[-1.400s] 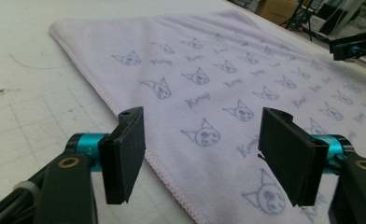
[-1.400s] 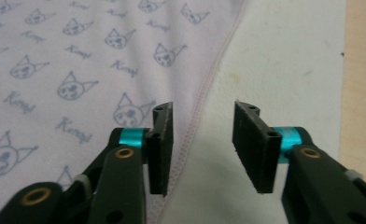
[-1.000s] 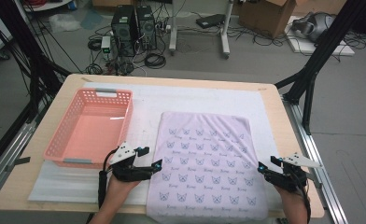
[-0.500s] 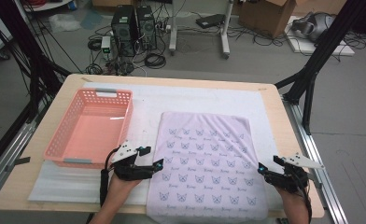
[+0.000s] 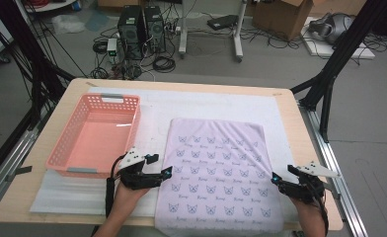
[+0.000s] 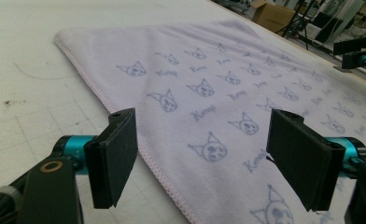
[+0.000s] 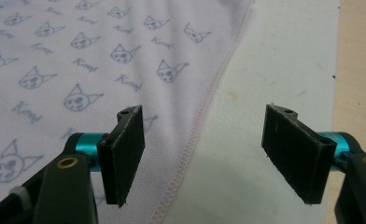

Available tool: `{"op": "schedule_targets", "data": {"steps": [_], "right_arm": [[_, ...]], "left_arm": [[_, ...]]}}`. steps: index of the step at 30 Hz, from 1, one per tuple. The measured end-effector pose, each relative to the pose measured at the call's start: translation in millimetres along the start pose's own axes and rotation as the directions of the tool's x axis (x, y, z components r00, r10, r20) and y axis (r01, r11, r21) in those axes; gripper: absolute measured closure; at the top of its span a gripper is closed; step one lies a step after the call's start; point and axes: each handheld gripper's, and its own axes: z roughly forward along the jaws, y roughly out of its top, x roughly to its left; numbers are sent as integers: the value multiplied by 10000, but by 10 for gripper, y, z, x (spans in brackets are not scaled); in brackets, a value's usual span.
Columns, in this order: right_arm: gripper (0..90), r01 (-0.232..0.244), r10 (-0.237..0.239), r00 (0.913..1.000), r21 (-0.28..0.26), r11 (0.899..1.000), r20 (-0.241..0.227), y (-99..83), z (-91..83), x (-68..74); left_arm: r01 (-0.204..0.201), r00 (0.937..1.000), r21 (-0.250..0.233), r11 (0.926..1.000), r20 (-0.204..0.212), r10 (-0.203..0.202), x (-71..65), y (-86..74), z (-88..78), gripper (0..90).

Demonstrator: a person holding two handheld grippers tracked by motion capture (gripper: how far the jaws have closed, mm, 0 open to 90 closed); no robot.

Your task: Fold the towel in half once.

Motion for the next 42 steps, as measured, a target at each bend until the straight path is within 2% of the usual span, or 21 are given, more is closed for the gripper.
{"op": "schedule_targets", "data": {"steps": [4,6,10,13,14,16,21,24,26,29,32,36,39,40,41,42], "right_arm": [[294,80,-79,9998,40,10000,-165,28,44,11],[298,24,-21,9997,123,9999,-229,46,62,16],[328,62,-56,9994,162,9999,-349,104,92,-22],[368,66,-56,9987,204,9998,-503,157,106,-34],[385,111,-98,9984,225,9997,-564,175,120,-29],[416,156,-134,9974,304,9994,-704,210,161,-21],[475,-200,243,9955,477,9987,-912,299,335,-52],[489,-245,303,9960,700,9972,-835,351,423,-67],[504,-265,323,9967,785,9966,-739,384,471,-81],[513,-371,432,9971,962,9947,-622,409,531,-109],[518,-409,473,9974,1156,9925,-536,424,588,-120],[526,-402,457,9983,1373,9897,-371,437,670,-130],[549,-240,266,9996,1680,9855,-134,442,742,-116],[558,-183,191,9998,1689,9855,-29,444,751,-102],[571,-135,128,9999,1704,9853,50,448,754,-98],[587,-139,123,9999,1724,9849,101,450,754,-94]], "left_arm": [[15,10000,71,10000,-55,-15,17,65,7,253],[194,9998,-13,9998,-80,-194,27,105,14,255],[105,9999,173,9998,-97,-103,42,203,74,276],[231,9996,324,9992,-195,-225,67,294,158,290],[313,9994,195,9993,-160,-310,69,314,188,301],[255,9994,408,9988,-235,-246,93,354,262,323],[292,9976,824,9962,-644,-239,181,399,439,343],[591,9938,1029,9929,-998,-488,262,380,528,356],[843,9883,1276,9882,-1372,-666,317,345,584,361],[788,9818,1657,9830,-1841,-477,339,302,647,379],[954,9768,1893,9773,-2069,-553,355,285,693,392],[997,9733,1917,9764,-2225,-557,354,286,704,418],[717,9714,2034,9765,-2363,-221,317,284,718,455],[552,9715,2123,9756,-2370,-34,300,284,722,511],[365,9689,2252,9736,-2465,207,279,285,728,575],[200,9658,2328,9723,-2561,415,255,284,740,590]]}}
